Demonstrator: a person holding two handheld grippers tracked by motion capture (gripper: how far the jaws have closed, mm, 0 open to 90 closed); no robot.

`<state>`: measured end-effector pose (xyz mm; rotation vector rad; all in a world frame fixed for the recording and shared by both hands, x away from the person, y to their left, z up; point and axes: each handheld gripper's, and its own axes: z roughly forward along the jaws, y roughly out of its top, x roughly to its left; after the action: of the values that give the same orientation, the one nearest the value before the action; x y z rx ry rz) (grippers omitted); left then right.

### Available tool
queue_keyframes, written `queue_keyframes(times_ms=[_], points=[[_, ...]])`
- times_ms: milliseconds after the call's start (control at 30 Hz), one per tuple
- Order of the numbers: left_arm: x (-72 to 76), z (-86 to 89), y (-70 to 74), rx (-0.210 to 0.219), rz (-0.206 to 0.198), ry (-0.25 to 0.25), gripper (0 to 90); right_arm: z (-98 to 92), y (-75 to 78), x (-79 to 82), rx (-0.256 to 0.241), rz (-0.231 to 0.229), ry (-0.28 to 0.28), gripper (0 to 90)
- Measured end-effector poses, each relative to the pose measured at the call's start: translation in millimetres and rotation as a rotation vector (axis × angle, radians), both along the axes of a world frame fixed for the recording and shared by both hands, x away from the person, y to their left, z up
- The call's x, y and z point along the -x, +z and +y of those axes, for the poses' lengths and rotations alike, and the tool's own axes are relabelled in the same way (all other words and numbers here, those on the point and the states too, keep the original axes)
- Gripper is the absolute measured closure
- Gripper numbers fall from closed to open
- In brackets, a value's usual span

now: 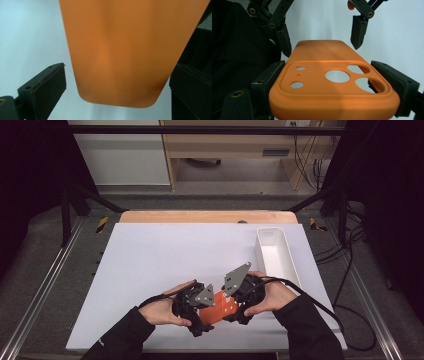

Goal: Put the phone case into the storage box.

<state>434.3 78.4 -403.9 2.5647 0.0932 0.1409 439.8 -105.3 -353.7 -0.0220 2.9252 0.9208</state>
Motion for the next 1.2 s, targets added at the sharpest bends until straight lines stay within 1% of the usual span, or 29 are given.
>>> queue_keyframes(times_ms=[233, 567, 700, 767, 900, 1033, 1200], points=[[-1.0, -3.5, -1.6, -0.013, 0.012, 0.002, 0.0, 3.9, -1.8, -0.7, 0.011, 0.002, 0.006, 15.9], [-1.7, -8.9, -3.3, -0.027, 0.010, -0.012, 0.0, 7.9, -3.7, -1.1, 0.024, -0.001, 0.007, 15.9], [-1.9, -11.8, -4.1, -0.041, 0.005, -0.013, 0.0, 8.9, -4.8, -1.3, 0.031, -0.004, 0.014, 15.9], [-2.0, -12.6, -4.2, -0.038, 0.011, -0.011, 0.1, 9.0, -5.2, -1.0, 0.032, -0.005, 0.012, 15.9], [-2.9, -14.1, -4.3, -0.038, 0.016, -0.002, 1.0, 9.6, -5.8, -0.7, 0.034, -0.005, 0.019, 16.0], [-3.4, -15.5, -3.6, -0.045, 0.017, -0.006, 3.0, 10.3, -7.2, -0.4, 0.046, -0.011, 0.025, 16.0], [-3.7, -17.8, -4.4, -0.057, 0.017, -0.014, 5.1, 11.2, -8.4, -0.1, 0.044, -0.011, 0.029, 15.9]])
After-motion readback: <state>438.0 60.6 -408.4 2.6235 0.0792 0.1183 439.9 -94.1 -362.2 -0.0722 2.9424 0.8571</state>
